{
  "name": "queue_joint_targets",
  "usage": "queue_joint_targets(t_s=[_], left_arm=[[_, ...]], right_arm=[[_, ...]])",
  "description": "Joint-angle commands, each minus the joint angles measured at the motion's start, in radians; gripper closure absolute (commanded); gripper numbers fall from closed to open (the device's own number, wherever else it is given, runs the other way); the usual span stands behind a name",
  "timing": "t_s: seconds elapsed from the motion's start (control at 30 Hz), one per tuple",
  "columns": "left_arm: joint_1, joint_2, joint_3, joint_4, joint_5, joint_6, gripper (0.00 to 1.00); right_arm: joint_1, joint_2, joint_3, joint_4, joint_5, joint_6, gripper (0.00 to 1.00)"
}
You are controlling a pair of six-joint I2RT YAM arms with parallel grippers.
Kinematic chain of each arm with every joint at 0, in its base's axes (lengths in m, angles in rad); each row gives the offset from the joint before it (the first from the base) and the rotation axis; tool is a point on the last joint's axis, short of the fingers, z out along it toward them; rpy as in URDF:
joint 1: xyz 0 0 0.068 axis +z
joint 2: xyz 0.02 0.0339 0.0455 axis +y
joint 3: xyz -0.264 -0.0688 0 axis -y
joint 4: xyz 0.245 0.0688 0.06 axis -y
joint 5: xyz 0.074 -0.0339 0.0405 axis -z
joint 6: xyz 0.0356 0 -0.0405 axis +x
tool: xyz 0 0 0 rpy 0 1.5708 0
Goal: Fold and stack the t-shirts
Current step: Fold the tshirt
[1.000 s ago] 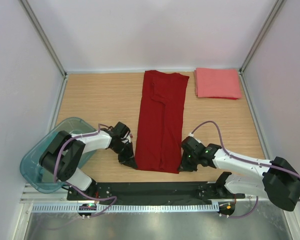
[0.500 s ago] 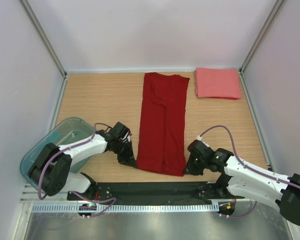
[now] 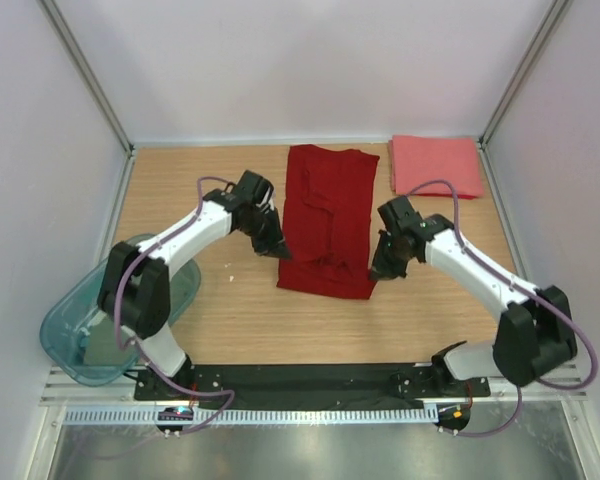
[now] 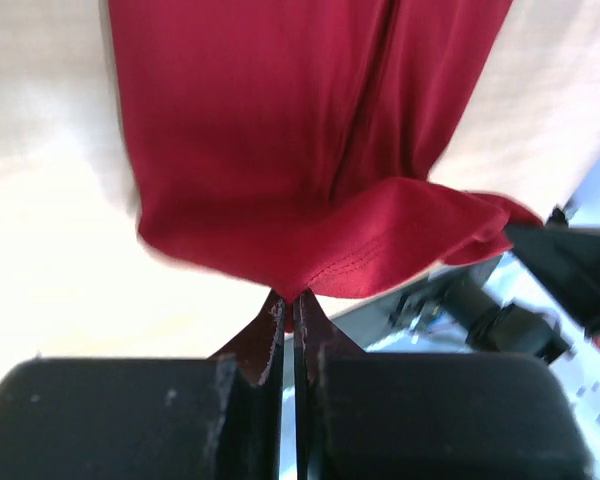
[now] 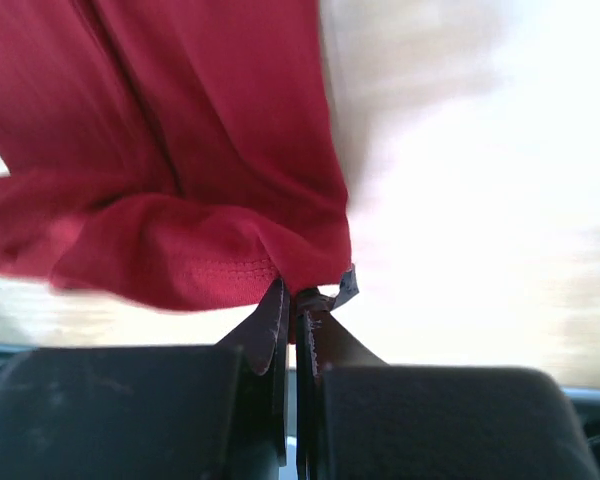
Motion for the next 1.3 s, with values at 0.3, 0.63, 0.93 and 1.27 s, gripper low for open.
queue_joint_targets(t_s=[0.3,0.63,0.93,1.27], left_arm=[[0.110,0.328,0.389,-0.083,0.031,0.052,1.00],[0.136,0.481,0.570,-0.113,0.050,0.046,1.00],[0.159,0.540,0.613,-0.113,0.042,0.040,1.00],[0.176,0.618,0.698,-0.132,0.064,0.041,0.99]], right_arm=[[-0.130,0.409,0.392,0.033,-0.036,-0.267,0.99],[-0.195,0.581,0.550,0.042,-0.111,-0.329,0.99],[-0.207,0.690,0.645,0.056,-0.193,-0.336,0.99],[-0.216,0.736,0.697,0.042,-0.180,-0.332,0.99]])
